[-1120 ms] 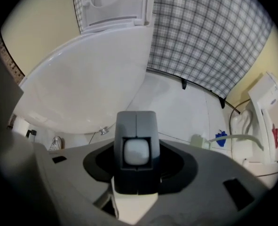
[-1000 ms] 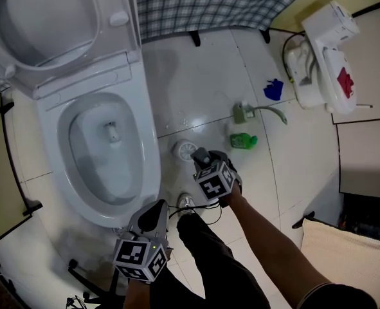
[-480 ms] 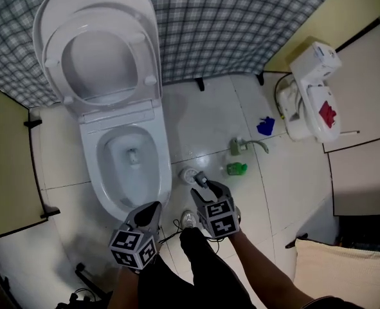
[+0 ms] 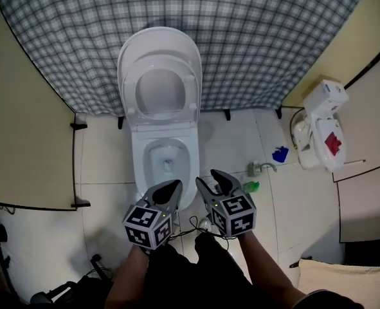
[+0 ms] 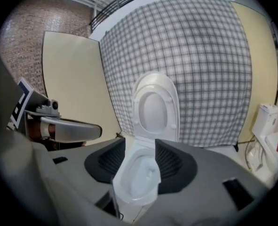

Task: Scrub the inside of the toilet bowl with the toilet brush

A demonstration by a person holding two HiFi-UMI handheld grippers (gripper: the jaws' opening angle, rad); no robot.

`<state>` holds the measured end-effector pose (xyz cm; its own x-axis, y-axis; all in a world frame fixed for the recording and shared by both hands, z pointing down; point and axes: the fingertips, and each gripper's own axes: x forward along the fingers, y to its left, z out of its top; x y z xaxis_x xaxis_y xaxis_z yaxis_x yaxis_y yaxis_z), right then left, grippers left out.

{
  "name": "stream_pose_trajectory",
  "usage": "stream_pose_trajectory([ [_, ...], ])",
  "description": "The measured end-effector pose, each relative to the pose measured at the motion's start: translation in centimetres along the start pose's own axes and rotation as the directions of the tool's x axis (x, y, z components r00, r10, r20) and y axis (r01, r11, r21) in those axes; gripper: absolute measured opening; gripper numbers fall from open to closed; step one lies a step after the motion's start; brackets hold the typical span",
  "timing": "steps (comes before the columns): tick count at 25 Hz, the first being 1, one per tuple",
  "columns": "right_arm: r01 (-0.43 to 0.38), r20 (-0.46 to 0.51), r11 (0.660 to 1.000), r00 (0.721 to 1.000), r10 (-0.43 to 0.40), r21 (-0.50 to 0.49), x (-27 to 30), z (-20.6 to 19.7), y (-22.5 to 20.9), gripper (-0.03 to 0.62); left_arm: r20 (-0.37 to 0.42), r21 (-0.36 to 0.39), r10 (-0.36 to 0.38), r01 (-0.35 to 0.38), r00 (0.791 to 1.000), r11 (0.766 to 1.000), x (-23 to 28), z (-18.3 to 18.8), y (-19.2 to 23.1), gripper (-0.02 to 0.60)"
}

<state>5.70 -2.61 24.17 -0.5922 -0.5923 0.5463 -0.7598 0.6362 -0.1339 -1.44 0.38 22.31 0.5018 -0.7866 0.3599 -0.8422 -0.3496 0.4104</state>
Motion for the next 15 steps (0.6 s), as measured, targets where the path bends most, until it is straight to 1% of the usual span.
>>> stream_pose_trajectory([
  [2, -0.014, 0.059, 1.000, 0.998, 0.016, -0.022, -1.7, 3.5, 0.9, 0.169, 0.041, 0.024, 0.014, -0.015, 0.999, 1.000, -2.1, 2.7, -0.2, 0.008],
  [3, -0.016, 0.088, 0.999, 0.996, 0.019, -0.033, -2.5, 5.3, 1.2, 0.132, 0.058, 0.036, 0.021, -0.023, 0.998, 0.999, -3.1, 4.0, -0.2, 0.008],
  [4, -0.018, 0.116, 0.999, 0.993, 0.022, -0.041, -3.4, 6.9, 1.4, 0.109, 0.071, 0.048, 0.026, -0.029, 0.997, 0.998, -4.0, 5.1, -0.3, 0.008],
  [7, -0.028, 0.210, 0.998, 0.977, 0.040, -0.059, -5.4, 11.3, 2.0, 0.029, 0.120, 0.103, 0.042, -0.054, 0.992, 0.993, -6.3, 8.5, -0.2, 0.008],
  [9, -0.037, 0.255, 0.997, 0.965, 0.053, -0.068, -6.1, 13.4, 2.6, 0.023, 0.162, 0.150, 0.054, -0.079, 0.985, 0.986, -7.6, 10.8, 0.0, 0.008],
  [10, -0.038, 0.265, 0.997, 0.963, 0.056, -0.074, -6.5, 14.0, 2.9, 0.008, 0.176, 0.170, 0.059, -0.089, 0.983, 0.982, -8.3, 11.7, 0.0, 0.009],
  [13, -0.032, 0.292, 0.992, 0.954, 0.066, -0.121, -7.0, 15.5, 4.1, 0.009, 0.227, 0.230, 0.064, -0.117, 0.972, 0.966, -10.0, 14.5, 0.0, 0.008],
  [15, -0.044, 0.314, 0.988, 0.945, 0.088, -0.145, -7.3, 16.3, 5.1, 0.011, 0.259, 0.259, 0.066, -0.135, 0.964, 0.956, -10.8, 15.8, 0.0, 0.008],
])
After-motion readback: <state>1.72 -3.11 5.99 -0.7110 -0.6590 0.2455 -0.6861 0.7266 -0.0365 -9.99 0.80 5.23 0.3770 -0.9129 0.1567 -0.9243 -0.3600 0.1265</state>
